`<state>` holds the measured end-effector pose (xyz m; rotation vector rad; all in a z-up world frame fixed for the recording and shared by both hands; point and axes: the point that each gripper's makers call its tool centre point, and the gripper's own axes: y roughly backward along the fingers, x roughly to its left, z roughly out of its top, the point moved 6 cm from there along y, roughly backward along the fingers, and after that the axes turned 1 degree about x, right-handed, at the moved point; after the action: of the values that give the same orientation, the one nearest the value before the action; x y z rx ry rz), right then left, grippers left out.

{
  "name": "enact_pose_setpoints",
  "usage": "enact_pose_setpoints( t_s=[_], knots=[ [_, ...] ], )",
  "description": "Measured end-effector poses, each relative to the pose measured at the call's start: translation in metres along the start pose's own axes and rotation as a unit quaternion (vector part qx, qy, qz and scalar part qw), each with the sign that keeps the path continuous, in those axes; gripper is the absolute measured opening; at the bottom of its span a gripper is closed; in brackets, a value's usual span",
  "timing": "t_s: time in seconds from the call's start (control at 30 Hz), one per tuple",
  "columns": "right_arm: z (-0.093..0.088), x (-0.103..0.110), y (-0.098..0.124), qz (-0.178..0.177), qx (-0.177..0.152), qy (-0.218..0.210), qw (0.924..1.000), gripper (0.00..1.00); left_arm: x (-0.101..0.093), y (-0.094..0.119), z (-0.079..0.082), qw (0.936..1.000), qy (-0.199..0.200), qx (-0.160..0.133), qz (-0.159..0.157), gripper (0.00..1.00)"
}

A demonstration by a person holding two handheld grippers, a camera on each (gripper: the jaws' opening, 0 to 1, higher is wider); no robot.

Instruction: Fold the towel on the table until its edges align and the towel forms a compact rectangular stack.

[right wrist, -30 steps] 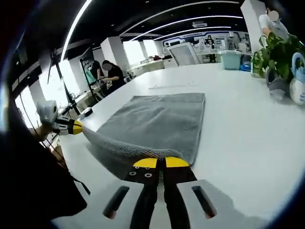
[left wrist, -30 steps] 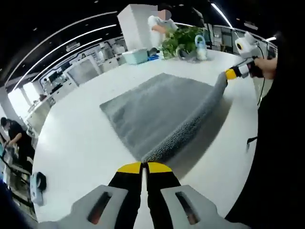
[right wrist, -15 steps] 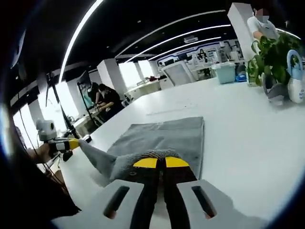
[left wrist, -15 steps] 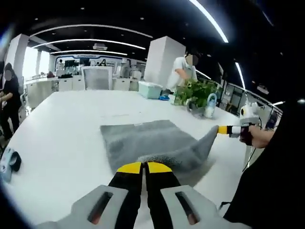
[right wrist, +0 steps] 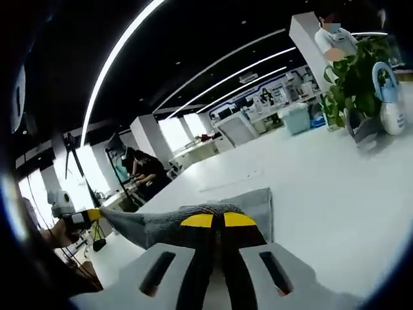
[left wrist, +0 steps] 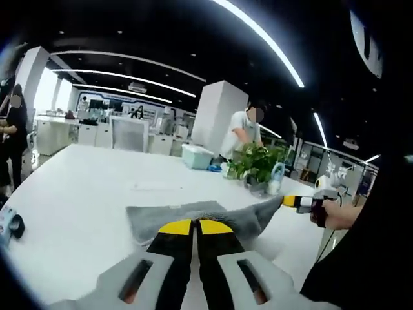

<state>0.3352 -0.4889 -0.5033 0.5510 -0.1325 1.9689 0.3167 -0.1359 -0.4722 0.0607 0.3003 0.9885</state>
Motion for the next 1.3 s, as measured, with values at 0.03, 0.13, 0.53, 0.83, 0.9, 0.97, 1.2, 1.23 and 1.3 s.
enact_pose_setpoints(
  t_s=[0.03,0.13,0.53,0.83,0.9,0.97,1.2,1.23,1.3],
  knots=[
    [0.001,0.001,0.000,0.001,-0.003,0.000,1.0000,0.00,-0.001,0.001,0.000,1.0000,0.001,-0.002,0.001,0.02],
    [0.006,0.005,0.002,0.009,-0.016,0.000,0.9998,0.00,-0.003,0.005,0.002,0.9999,0.006,-0.011,0.002,0.02],
    [0.030,0.015,0.002,0.037,-0.066,-0.012,0.9971,0.00,-0.008,0.007,0.025,0.9983,0.009,-0.057,-0.005,0.02],
    [0.043,0.019,0.004,0.054,-0.086,-0.008,0.9948,0.00,-0.008,0.011,0.047,0.9960,0.010,-0.089,-0.009,0.02],
    [0.046,0.021,0.004,0.057,-0.090,-0.007,0.9943,0.00,-0.009,0.012,0.051,0.9952,0.013,-0.096,-0.011,0.02],
    [0.048,0.023,0.005,0.058,-0.093,-0.005,0.9940,0.00,-0.010,0.012,0.055,0.9945,0.015,-0.103,-0.014,0.02],
    [0.057,0.032,0.008,0.062,-0.109,-0.002,0.9921,0.00,-0.013,0.015,0.067,0.9924,0.008,-0.121,-0.020,0.02],
    [0.059,0.033,0.009,0.063,-0.112,-0.001,0.9917,0.00,-0.014,0.016,0.069,0.9922,0.005,-0.123,-0.018,0.02],
    [0.060,0.034,0.009,0.067,-0.115,-0.002,0.9911,0.00,-0.012,0.017,0.071,0.9923,-0.011,-0.124,-0.003,0.02]
  ],
)
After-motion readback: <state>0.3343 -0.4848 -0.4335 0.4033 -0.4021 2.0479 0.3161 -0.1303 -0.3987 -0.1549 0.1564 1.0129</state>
